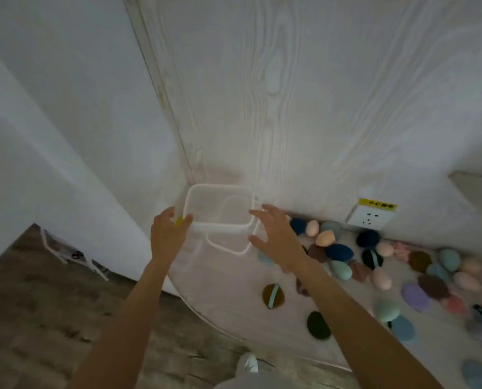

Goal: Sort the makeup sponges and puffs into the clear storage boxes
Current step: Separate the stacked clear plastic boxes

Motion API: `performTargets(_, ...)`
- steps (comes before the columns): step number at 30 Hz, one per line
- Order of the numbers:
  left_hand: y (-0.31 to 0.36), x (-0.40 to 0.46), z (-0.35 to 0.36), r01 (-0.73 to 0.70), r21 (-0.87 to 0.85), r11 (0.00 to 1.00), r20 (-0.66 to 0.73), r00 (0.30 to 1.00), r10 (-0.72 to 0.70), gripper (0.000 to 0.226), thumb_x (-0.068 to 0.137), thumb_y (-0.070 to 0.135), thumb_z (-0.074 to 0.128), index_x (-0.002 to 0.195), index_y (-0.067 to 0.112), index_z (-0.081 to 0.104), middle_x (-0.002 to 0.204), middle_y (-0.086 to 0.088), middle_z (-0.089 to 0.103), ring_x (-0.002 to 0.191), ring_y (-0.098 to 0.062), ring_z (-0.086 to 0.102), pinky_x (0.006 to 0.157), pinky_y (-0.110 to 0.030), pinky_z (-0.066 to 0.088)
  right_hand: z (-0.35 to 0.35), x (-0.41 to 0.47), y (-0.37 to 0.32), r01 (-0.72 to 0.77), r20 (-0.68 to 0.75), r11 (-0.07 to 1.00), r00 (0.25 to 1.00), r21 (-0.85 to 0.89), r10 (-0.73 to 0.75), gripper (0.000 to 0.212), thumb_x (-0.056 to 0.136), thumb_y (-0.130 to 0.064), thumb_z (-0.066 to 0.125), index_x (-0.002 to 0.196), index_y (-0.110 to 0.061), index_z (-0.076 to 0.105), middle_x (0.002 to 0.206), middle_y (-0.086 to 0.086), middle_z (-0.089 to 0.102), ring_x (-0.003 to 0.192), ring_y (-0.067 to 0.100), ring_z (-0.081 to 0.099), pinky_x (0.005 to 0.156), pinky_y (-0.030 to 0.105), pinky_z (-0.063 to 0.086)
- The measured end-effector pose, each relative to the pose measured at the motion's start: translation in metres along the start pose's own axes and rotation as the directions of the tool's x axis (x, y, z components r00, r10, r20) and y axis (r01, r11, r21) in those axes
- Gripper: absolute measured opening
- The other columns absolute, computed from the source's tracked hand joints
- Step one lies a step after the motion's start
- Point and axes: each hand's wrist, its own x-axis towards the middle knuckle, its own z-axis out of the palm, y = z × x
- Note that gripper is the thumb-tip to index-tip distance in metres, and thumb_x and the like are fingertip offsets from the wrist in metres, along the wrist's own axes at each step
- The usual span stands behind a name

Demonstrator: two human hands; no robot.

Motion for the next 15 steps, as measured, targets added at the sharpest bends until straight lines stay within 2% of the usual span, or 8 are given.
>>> performTargets(1,-0.004,0.007,0.001,0.072,-0.027,0.997,0.053,0.996,-0.07,0.055,0.085,0.051,0.057,0.126,0.014,0.051,0.122,-0.01,0.055,0.11,-0.03,0.055,0.096,-0.045,0.043,0.007,0.01,-0.002,0.037,0.001,0.995,0.999,-0.089,-0.037,0.061,0.087,-0.037,0.059,0.141,-0.026,0.033,0.153,0.008,0.018,0.138,0.028,0.018,0.112,0.044,0.022)
performTargets(3,-0.01,0.016,0.006,0.128,-0.007,0.992,0.16,0.979,-0.125,0.055,0.083,0.061,0.051,0.112,0.015,0.057,0.1,-0.003,0.065,0.093,-0.026,0.063,0.09,-0.041,0.047,0.017,0.024,-0.007,0.083,0.031,0.956,0.996,-0.281,-0.078,0.069,0.085,-0.041,0.06,0.144,-0.03,0.027,0.156,0.009,0.005,0.142,0.035,0.002,0.112,0.05,0.014)
performTargets(5,-0.013,0.017,0.014,0.19,-0.073,0.979,0.246,0.955,-0.167,0.055,0.083,0.063,0.049,0.106,0.014,0.058,0.079,0.003,0.068,0.076,-0.018,0.067,0.081,-0.036,0.052,0.027,0.034,-0.009,0.082,0.077,0.933,0.995,-0.351,-0.058,0.073,0.084,-0.043,0.061,0.144,-0.035,0.022,0.157,0.007,-0.004,0.142,0.038,-0.005,0.113,0.053,0.011)
performTargets(7,-0.017,0.02,0.021,0.243,-0.171,0.955,0.265,0.945,-0.193,0.049,0.084,0.058,0.053,0.105,0.014,0.057,0.072,0.005,0.069,0.067,-0.013,0.067,0.076,-0.036,0.055,0.039,0.039,-0.005,0.056,0.075,0.945,0.997,-0.324,-0.033,0.073,0.082,-0.04,0.064,0.143,-0.036,0.024,0.157,0.007,-0.004,0.141,0.037,0.006,0.112,0.049,0.022)
performTargets(9,-0.015,0.019,0.027,0.285,-0.273,0.919,0.25,0.943,-0.219,0.044,0.084,0.05,0.059,0.106,0.012,0.059,0.07,0.002,0.069,0.065,-0.014,0.067,0.069,-0.033,0.057,0.046,0.039,-0.003,0.042,0.019,0.969,0.999,-0.242,-0.038,0.068,0.082,-0.031,0.067,0.141,-0.033,0.032,0.156,0.01,0.0,0.134,0.03,0.03,0.1,0.036,0.04)
performTargets(10,-0.011,0.018,0.028,0.306,-0.325,0.895,0.243,0.942,-0.233,0.041,0.085,0.045,0.061,0.104,0.009,0.06,0.069,0.0,0.069,0.062,-0.015,0.066,0.065,-0.031,0.056,0.047,0.039,-0.004,0.046,-0.016,0.979,0.999,-0.198,-0.05,0.064,0.082,-0.026,0.067,0.139,-0.03,0.037,0.156,0.012,0.003,0.129,0.028,0.038,0.094,0.033,0.044)
performTargets(12,-0.003,0.015,0.027,0.272,-0.364,0.891,0.197,0.957,-0.212,0.035,0.086,0.039,0.061,0.098,0.006,0.061,0.065,0.001,0.067,0.056,-0.011,0.062,0.058,-0.027,0.052,0.048,0.037,-0.006,0.076,-0.091,0.988,0.992,-0.135,-0.089,0.06,0.082,-0.021,0.067,0.136,-0.027,0.041,0.155,0.016,0.01,0.127,0.031,0.041,0.096,0.037,0.046)
performTargets(15,0.004,0.0,0.022,0.145,-0.359,0.922,0.126,0.986,-0.106,0.024,0.087,0.043,0.058,0.088,0.019,0.057,0.063,0.006,0.067,0.046,-0.001,0.054,0.057,-0.026,0.046,0.04,0.025,-0.009,0.11,-0.161,0.98,0.977,-0.163,-0.136,0.067,0.08,-0.023,0.069,0.134,-0.034,0.03,0.153,0.018,0.015,0.127,0.033,0.042,0.097,0.04,0.046)
